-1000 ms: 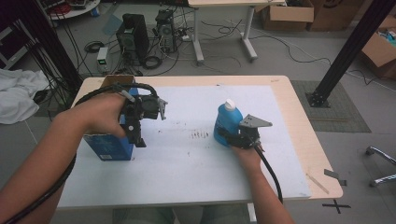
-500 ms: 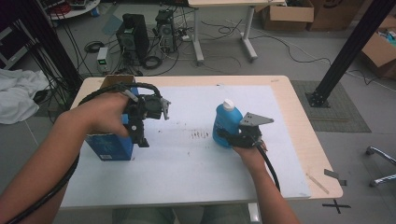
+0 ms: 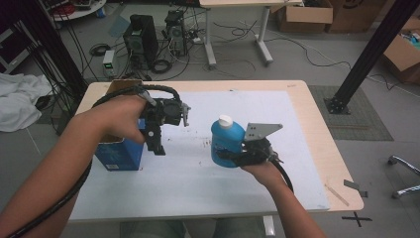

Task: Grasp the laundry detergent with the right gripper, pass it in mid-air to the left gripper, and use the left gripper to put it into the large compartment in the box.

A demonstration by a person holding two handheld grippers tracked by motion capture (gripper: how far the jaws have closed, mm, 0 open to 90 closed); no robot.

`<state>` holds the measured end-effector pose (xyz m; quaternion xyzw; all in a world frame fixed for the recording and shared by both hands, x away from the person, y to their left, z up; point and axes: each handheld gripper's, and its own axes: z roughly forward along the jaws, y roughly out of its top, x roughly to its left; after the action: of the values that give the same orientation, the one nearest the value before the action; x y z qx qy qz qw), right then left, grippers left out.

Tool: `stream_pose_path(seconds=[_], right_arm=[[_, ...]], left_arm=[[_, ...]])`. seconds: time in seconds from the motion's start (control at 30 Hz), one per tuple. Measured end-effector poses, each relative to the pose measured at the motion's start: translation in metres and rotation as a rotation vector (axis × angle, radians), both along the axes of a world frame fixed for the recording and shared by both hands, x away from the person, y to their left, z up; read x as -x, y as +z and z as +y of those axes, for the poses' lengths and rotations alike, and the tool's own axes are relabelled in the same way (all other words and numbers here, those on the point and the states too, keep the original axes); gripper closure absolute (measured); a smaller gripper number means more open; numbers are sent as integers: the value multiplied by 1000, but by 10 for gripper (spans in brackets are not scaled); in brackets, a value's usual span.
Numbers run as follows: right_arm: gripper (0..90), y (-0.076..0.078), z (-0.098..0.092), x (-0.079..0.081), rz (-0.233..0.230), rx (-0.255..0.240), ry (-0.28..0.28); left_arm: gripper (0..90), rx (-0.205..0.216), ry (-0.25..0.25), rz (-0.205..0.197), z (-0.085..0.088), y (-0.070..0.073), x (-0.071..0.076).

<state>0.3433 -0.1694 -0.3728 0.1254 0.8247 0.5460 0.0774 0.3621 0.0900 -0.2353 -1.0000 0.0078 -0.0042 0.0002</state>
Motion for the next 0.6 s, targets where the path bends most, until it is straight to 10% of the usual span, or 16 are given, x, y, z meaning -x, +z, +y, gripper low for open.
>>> stream_pose_path(seconds=[0.6], right_arm=[[448, -17, 57, 8, 2, -5, 192]], left_arm=[[1, 56, -54, 47, -24, 3, 12]])
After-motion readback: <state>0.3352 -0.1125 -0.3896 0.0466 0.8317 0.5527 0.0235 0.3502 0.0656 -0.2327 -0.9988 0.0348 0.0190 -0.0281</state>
